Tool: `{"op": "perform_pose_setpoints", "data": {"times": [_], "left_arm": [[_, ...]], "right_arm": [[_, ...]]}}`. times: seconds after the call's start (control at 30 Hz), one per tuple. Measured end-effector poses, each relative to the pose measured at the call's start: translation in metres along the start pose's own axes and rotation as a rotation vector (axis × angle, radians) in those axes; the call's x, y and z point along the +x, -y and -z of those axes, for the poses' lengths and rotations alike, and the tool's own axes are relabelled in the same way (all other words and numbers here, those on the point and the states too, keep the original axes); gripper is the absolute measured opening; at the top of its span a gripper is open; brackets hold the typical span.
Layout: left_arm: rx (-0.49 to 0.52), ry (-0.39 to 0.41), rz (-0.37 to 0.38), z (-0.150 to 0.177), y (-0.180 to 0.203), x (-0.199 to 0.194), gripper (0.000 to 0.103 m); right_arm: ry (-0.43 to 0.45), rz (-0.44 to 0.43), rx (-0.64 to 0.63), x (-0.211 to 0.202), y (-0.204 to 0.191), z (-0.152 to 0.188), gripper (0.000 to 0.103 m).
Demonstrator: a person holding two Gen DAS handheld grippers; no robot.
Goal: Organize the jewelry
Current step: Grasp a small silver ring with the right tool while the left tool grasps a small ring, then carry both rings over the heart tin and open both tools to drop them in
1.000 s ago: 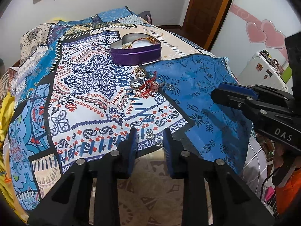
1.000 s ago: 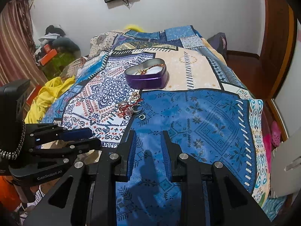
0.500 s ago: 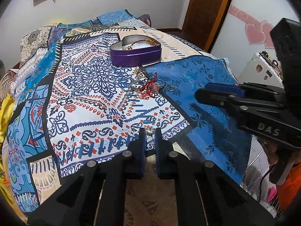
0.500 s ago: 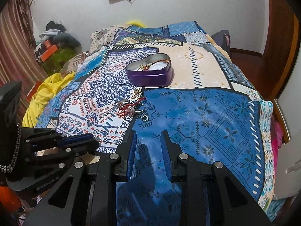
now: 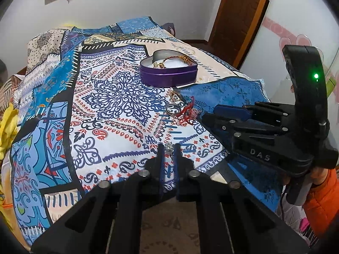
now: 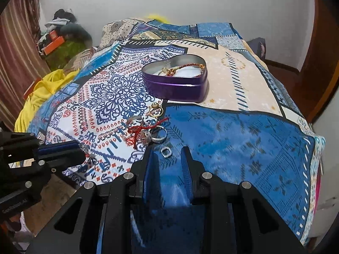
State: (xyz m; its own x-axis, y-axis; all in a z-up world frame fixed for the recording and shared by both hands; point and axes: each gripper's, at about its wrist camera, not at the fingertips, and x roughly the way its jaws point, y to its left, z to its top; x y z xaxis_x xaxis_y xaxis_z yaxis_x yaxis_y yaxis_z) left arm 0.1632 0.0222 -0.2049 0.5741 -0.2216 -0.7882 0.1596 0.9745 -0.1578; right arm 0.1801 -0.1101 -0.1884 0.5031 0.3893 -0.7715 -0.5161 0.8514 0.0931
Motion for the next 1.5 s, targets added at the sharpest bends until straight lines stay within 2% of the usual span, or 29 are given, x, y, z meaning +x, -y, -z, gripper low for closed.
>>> {"op": "perform_pose_setpoints", "data": {"times": [0.17, 0.23, 0.43, 0.63, 0.7, 0.77, 0.97, 1.03, 1.1, 1.3, 1.5], "left_arm": [[-0.009, 0.006, 0.007, -0.003, -0.004, 0.003, 0.002], [-0.011, 0.006, 0.012, -0.004, -0.005, 0.004, 0.002], [-0.008, -0.013, 0.050, -0.008, -0.004, 0.005, 0.002], [0.003, -0.034, 0.044, -0.015, 0.003, 0.013, 0.011], [0.001, -0.043, 0.038, -0.018, 0.004, 0.019, 0.019], [-0.004, -0.055, 0.036, -0.019, 0.005, 0.025, 0.022], [0.012, -0.052, 0.025, -0.020, 0.009, 0.032, 0.022], [0.018, -0.048, 0.015, -0.020, 0.009, 0.033, 0.019], [0.022, -0.047, 0.003, -0.021, 0.009, 0.034, 0.009], [0.020, -0.039, 0.009, -0.023, 0.008, 0.032, 0.009], [0.023, 0.023, 0.001, -0.042, 0.002, 0.013, 0.009]], "right_arm": [[0.014, 0.015, -0.022, 0.002, -0.001, 0.000, 0.021], [0.013, 0.023, -0.030, 0.003, -0.001, -0.001, 0.010], [0.015, 0.015, -0.025, 0.001, 0.001, -0.003, 0.009], [0.034, 0.010, 0.002, -0.010, 0.006, -0.003, 0.009], [0.040, 0.010, 0.013, -0.012, 0.008, -0.003, 0.009], [0.047, 0.008, 0.022, -0.016, 0.011, -0.003, 0.009], [0.066, 0.010, 0.036, -0.022, 0.015, -0.004, 0.009], [0.072, 0.008, 0.040, -0.023, 0.016, -0.005, 0.009], [0.078, 0.007, 0.042, -0.023, 0.016, -0.006, 0.009], [0.094, -0.002, 0.042, -0.025, 0.014, -0.012, 0.009], [0.134, -0.007, 0.034, -0.030, 0.014, -0.028, 0.009]]}}
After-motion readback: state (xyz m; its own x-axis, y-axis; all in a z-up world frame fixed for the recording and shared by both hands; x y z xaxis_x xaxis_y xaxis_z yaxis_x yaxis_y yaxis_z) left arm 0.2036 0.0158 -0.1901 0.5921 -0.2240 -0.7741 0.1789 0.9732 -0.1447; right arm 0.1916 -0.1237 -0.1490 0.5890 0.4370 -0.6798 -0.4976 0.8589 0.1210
